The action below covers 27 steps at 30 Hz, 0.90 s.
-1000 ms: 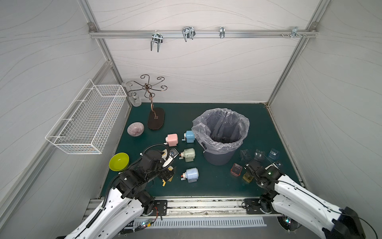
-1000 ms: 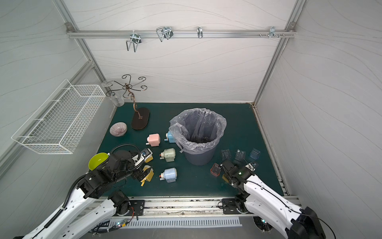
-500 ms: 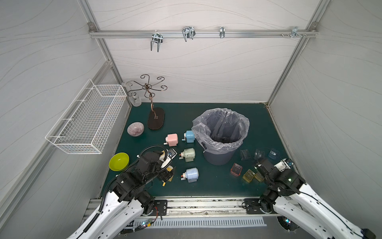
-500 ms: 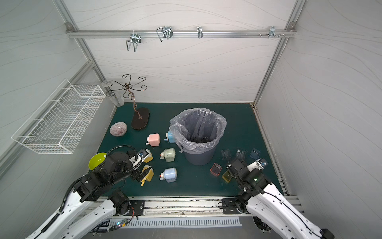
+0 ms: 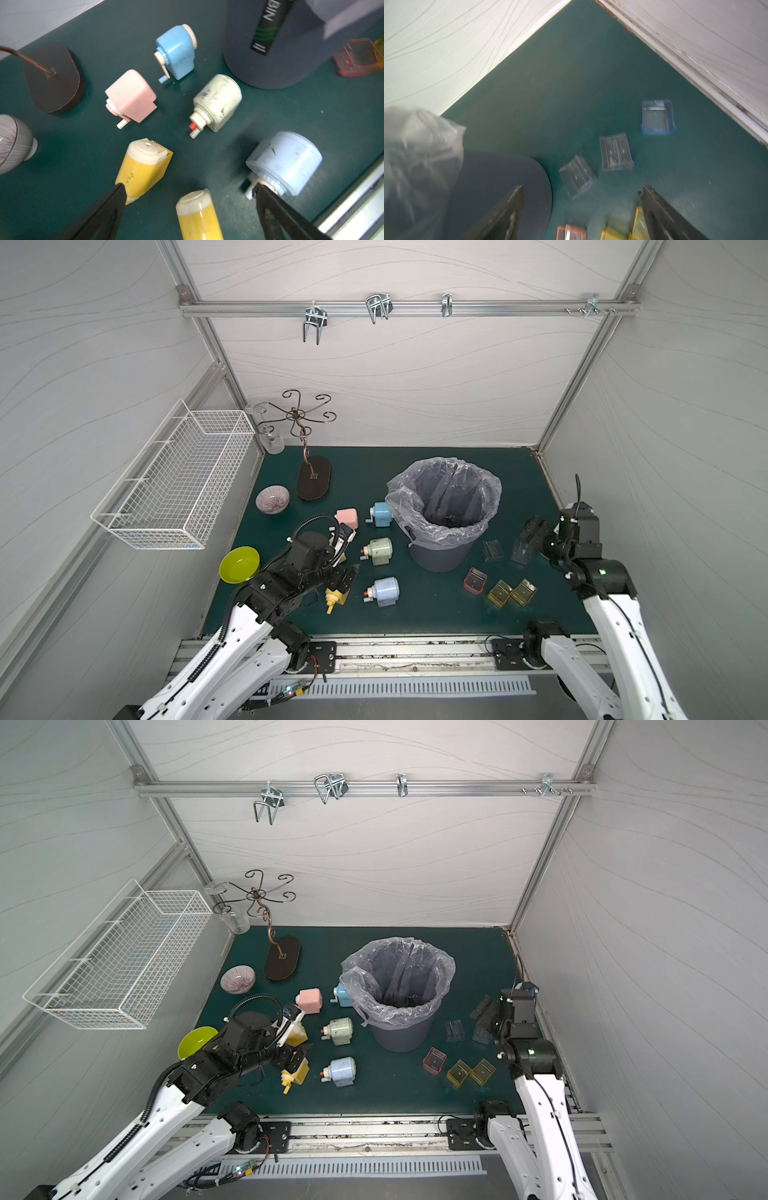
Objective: Take out the pencil sharpener tray and clean the shavings
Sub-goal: Place the container at the center of the board.
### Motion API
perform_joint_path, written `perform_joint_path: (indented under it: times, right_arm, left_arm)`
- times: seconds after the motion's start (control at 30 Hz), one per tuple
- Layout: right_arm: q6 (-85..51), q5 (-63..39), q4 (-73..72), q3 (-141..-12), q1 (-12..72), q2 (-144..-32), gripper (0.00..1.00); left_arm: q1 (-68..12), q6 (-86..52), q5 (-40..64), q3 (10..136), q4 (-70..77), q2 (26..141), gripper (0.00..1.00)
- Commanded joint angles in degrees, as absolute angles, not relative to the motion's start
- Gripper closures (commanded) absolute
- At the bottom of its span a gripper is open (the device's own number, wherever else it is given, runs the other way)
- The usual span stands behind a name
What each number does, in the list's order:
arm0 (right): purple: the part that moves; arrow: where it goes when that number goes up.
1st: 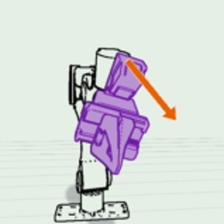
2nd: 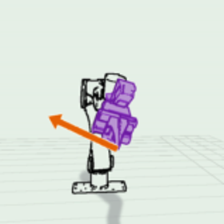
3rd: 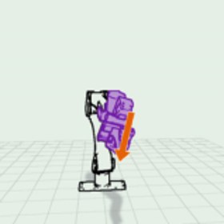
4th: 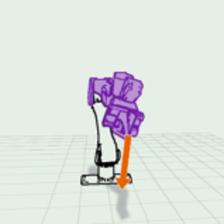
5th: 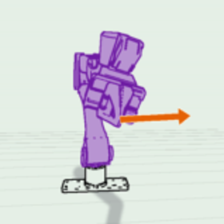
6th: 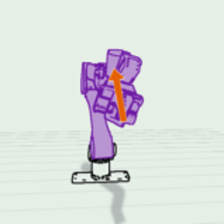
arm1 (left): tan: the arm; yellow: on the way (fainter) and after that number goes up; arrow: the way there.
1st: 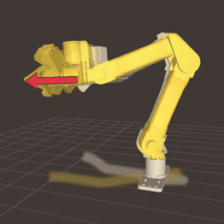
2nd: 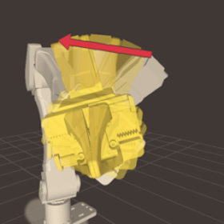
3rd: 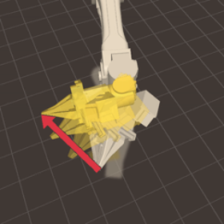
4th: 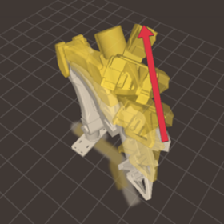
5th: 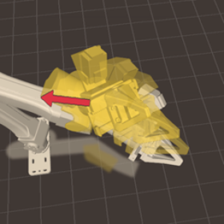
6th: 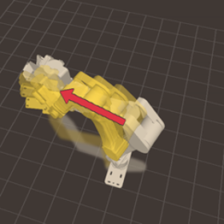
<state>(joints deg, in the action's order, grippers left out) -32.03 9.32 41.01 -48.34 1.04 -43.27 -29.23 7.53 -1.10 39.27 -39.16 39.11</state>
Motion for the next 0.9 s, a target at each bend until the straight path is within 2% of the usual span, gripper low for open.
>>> perform_joint_path:
  times: [0.0, 0.1, 0.13, 0.2, 0.33, 0.57, 0.7, 0.87]
  right_arm:
    - [-23.69, 1.82, 29.85, -47.58, -3.69, -45.83, 0.10]
    - [-20.67, 5.57, 19.32, -43.84, -3.82, -47.06, 0.09]
    - [-19.37, 6.65, 15.98, -42.26, -3.80, -47.39, 0.08]
    - [-16.94, 9.76, 9.15, -38.75, -3.83, -48.32, 0.01]
    - [-13.53, 11.98, -0.88, -34.13, -4.36, -52.19, 0.01]
    - [-13.15, 11.28, -20.58, -29.44, -4.57, -63.63, 0.01]
    - [-11.07, 12.99, -30.39, -27.15, -4.05, -69.01, 0.01]
    - [-10.52, 16.61, -29.65, -26.03, -1.84, -69.65, 0.01]
  left_arm:
    - [-19.98, -0.12, 7.89, 42.85, -31.86, 41.90, 0.00]
    - [-9.78, -3.59, 16.70, 44.13, -28.52, 46.47, 0.00]
    - [-8.87, -3.51, 16.78, 44.65, -27.46, 47.85, 0.01]
    - [-7.65, -3.33, 16.41, 45.33, -24.45, 51.05, 0.01]
    - [-3.38, -6.94, 17.05, 42.84, -13.80, 54.71, 0.01]
    - [1.93, -9.52, 7.73, 34.43, 8.33, 58.52, 0.00]
    - [2.24, -7.32, 3.78, 32.01, 13.49, 59.68, 0.00]
    - [3.22, -6.11, 1.70, 31.91, 9.07, 59.04, 0.00]
